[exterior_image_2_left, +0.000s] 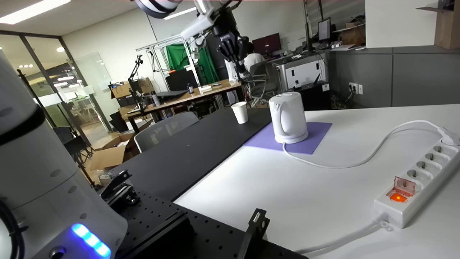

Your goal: Press the button the handle of the kettle

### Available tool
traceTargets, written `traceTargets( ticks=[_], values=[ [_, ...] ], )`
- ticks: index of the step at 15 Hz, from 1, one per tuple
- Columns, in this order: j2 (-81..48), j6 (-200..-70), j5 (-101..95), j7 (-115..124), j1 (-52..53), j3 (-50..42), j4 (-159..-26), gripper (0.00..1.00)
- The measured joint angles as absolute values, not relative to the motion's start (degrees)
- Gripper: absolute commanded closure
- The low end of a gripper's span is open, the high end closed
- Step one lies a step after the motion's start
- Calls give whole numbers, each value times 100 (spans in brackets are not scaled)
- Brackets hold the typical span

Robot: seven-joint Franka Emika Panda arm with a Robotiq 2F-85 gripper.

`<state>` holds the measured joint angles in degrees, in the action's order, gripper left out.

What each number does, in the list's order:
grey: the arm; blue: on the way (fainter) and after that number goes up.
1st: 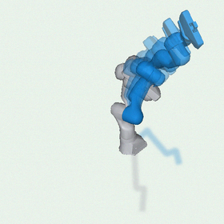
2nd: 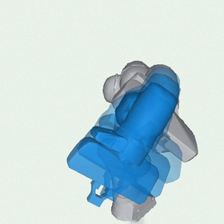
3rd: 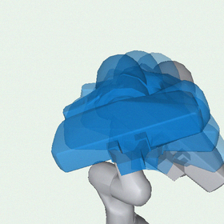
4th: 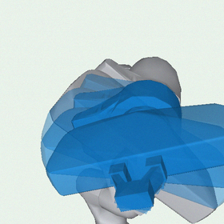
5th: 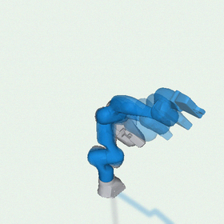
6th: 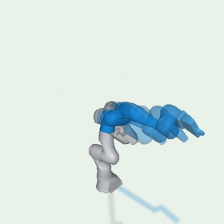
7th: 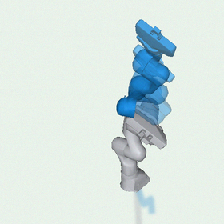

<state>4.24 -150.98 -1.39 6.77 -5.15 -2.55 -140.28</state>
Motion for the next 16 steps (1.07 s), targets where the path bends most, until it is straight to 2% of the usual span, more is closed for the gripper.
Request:
traceTargets(
  ticks=[7, 16],
  values=[
    [-785, -16039, 125, 817, -528, -425, -13513, 100],
    [-1889, -16213, 362, 1010, -529, -668, -12776, 100]
  ],
)
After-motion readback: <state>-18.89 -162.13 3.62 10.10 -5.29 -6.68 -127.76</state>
